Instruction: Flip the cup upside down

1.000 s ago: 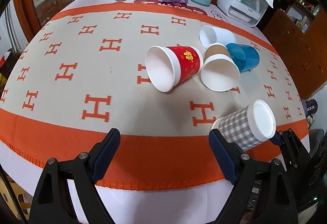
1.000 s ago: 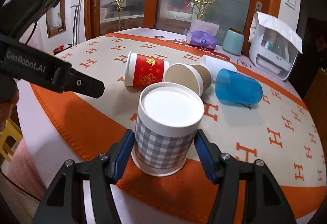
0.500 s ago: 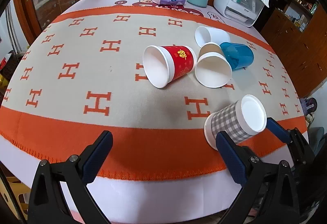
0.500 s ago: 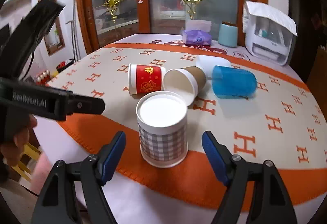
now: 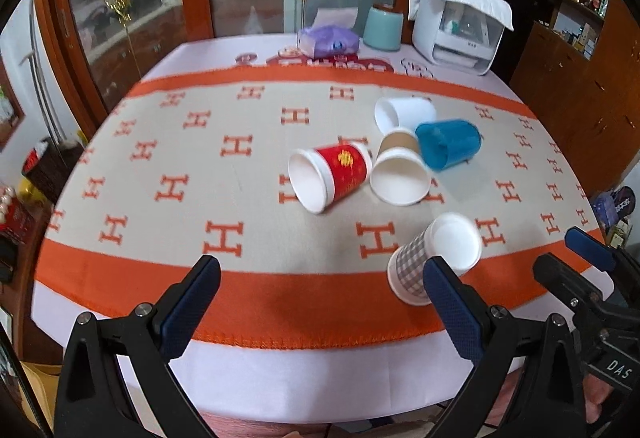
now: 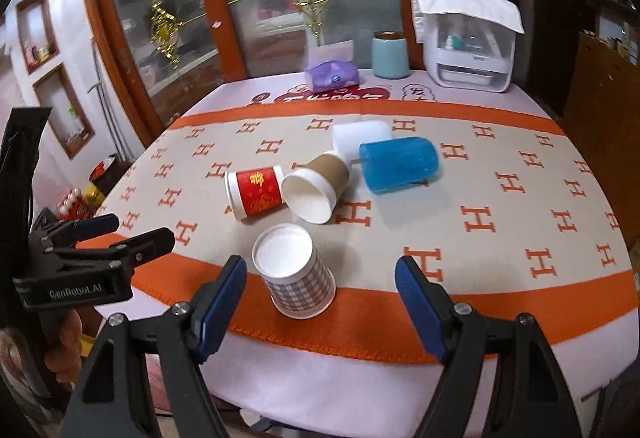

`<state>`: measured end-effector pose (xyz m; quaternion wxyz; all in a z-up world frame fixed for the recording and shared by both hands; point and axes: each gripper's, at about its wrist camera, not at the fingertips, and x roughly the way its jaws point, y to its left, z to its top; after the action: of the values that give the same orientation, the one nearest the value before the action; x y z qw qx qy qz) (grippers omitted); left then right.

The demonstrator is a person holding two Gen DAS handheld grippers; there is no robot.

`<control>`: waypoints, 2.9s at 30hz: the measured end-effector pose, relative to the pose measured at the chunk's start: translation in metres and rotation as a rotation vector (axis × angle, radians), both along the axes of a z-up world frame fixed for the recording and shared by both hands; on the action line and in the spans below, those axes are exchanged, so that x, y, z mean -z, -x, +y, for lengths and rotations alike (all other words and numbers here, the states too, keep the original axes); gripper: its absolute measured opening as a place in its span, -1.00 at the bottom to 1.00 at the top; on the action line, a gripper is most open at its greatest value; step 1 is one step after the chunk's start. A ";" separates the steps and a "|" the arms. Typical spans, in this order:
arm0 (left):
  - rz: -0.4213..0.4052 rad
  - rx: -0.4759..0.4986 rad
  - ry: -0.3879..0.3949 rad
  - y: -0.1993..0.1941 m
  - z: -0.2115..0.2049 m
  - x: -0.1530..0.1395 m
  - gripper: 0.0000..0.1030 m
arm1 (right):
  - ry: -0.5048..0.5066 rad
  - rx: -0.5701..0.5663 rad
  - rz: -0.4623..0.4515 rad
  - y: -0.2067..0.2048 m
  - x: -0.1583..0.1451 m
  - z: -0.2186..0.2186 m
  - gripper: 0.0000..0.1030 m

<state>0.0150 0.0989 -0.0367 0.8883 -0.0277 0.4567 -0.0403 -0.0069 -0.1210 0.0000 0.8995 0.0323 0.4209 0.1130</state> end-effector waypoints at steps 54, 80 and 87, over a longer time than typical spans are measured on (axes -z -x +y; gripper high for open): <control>-0.068 -0.035 -0.009 0.011 -0.037 -0.048 0.98 | 0.052 0.155 -0.091 0.008 -0.040 -0.010 0.50; -0.054 -0.034 -0.004 0.011 -0.038 -0.042 0.98 | 0.049 0.157 -0.088 0.010 -0.036 -0.011 0.50; -0.055 -0.033 -0.005 0.011 -0.037 -0.042 0.98 | 0.050 0.157 -0.089 0.011 -0.036 -0.011 0.50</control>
<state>0.0039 0.0616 0.0050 0.9011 -0.0321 0.4318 -0.0251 -0.0176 -0.1325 0.0358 0.9239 0.0379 0.3793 0.0330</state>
